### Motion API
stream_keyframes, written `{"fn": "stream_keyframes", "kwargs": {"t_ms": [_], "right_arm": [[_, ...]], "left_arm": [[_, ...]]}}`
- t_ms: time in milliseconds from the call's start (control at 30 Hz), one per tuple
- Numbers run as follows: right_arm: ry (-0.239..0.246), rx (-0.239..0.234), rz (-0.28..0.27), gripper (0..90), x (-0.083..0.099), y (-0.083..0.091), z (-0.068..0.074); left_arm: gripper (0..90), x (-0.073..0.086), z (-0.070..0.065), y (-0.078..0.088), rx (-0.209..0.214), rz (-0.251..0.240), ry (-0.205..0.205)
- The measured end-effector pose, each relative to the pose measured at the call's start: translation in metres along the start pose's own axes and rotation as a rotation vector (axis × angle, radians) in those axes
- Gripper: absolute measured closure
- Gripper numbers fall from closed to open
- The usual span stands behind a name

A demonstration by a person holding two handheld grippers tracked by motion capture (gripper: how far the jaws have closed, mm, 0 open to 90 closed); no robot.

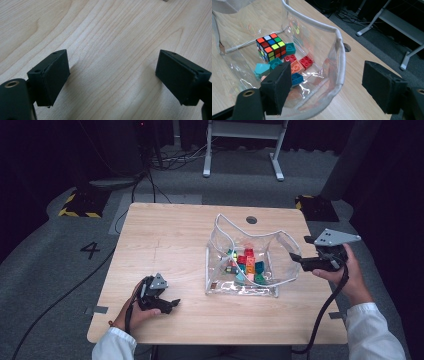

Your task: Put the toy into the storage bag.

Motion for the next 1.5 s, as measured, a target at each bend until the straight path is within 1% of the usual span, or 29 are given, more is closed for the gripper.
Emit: {"fn": "stream_keyframes", "kwargs": {"t_ms": [100, 267, 367, 567, 600, 800, 900, 1133, 1167, 1500], "right_arm": [[-0.005, 0.009, 0.001, 24.2, 0.004, 0.004, -0.002], [-0.036, 0.015, -0.014, 24.1, 0.01, 0.01, -0.005], [-0.035, 0.017, -0.021, 24.1, 0.014, 0.014, -0.005], [-0.042, 0.017, -0.019, 23.9, 0.024, 0.021, -0.002], [-0.051, 0.02, -0.021, 23.9, 0.025, 0.022, -0.002], [-0.074, 0.014, -0.026, 23.9, 0.037, 0.027, -0.001], [-0.094, 0.008, -0.037, 23.8, 0.042, 0.03, 0.001], [-0.099, 0.003, -0.032, 23.7, 0.052, 0.032, 0.004], [-0.095, 0.01, -0.027, 23.6, 0.054, 0.031, 0.005], [-0.074, 0.017, 0.004, 23.0, 0.069, 0.026, 0.013]], "left_arm": [[12.0, 0.0, 0.0, 0.0, 0.0, 0.0, 0.0], [12.0, 0.0, 0.0, 0.0, 0.0, 0.0, 0.001], [12.0, 0.0, 0.001, 0.0, -0.006, -0.001, -0.007], [12.0, 0.0, 0.001, 0.0, -0.007, -0.001, -0.007], [12.0, 0.0, 0.0, 0.0, 0.001, 0.0, 0.001], [12.1, 0.0, 0.0, 0.0, 0.0, 0.0, 0.0], [12.0, 0.0, 0.0, 0.0, 0.0, 0.0, 0.0], [12.0, 0.0, 0.0, 0.0, 0.0, 0.0, 0.0], [12.0, 0.0, 0.0, 0.0, -0.002, -0.001, -0.001], [12.1, 0.0, 0.0, 0.0, 0.0, 0.0, 0.0]]}}
Point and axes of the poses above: each handheld gripper's, and its own axes: y roughly backward along the jaws, x roughly out of its underside, z roughly to its left, the point moved 4 cm from there along -y, roughly forward along the jaws, and after that the axes turned 7 degrees about x, right-handed, at the moved point
